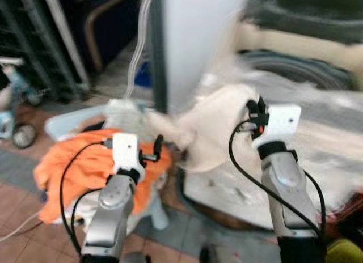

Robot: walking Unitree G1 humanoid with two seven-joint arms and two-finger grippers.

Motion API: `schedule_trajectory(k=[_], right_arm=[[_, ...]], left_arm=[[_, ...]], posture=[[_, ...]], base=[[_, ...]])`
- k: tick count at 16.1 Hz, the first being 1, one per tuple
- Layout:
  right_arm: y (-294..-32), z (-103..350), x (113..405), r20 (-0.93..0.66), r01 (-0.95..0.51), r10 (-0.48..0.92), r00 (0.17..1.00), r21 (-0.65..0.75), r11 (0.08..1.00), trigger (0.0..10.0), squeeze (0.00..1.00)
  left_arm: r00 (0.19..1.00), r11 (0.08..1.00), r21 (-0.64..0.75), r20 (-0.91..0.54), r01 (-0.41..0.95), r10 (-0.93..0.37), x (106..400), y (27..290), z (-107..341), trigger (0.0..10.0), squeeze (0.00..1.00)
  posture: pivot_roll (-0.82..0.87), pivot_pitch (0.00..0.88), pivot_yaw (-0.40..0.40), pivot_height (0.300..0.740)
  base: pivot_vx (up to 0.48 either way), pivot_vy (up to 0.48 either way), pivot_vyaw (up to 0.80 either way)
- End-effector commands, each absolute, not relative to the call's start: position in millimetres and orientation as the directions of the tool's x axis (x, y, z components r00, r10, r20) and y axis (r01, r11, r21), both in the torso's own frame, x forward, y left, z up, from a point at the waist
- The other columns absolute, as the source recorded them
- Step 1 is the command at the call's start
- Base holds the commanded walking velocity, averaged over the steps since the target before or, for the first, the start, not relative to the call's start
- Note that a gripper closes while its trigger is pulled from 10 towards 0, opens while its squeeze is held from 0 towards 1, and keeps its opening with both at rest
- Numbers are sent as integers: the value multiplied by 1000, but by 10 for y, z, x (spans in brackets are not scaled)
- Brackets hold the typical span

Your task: Clothes washing

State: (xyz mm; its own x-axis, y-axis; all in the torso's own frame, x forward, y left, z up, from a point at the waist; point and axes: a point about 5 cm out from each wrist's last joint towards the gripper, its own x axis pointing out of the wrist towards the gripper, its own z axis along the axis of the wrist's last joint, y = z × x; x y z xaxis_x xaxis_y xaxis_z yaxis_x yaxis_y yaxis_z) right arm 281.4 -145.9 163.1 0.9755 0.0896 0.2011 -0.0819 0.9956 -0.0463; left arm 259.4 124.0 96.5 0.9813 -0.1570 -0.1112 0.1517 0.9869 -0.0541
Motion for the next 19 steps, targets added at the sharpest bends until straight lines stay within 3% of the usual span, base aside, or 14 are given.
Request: schedule_trajectory(k=[1,6,12,19], right_arm=[[-1416,1705,2816,230,-85,93,969,-42,995,10000,0],[-1425,1714,2837,237,-89,101,966,-63,994,10000,0],[-1451,1748,2889,250,-92,108,962,-75,993,10000,0],[-1269,2087,2994,352,-223,283,892,-202,954,10000,0]], left_arm=[[984,989,-43,-103,141,-145,2591,1294,984,10000,0],[983,984,-70,-70,164,-169,2591,1288,1023,10000,0],[983,982,-78,-64,169,-174,2574,1290,1028,10000,0],[980,980,-80,-55,184,-189,2571,1268,1034,10000,0]], posture=[[-41,33,1,740],[-42,28,5,740],[-40,30,7,740],[-43,35,3,740]], base=[[0,0,-800],[0,0,-800],[0,0,-263],[430,0,0]])
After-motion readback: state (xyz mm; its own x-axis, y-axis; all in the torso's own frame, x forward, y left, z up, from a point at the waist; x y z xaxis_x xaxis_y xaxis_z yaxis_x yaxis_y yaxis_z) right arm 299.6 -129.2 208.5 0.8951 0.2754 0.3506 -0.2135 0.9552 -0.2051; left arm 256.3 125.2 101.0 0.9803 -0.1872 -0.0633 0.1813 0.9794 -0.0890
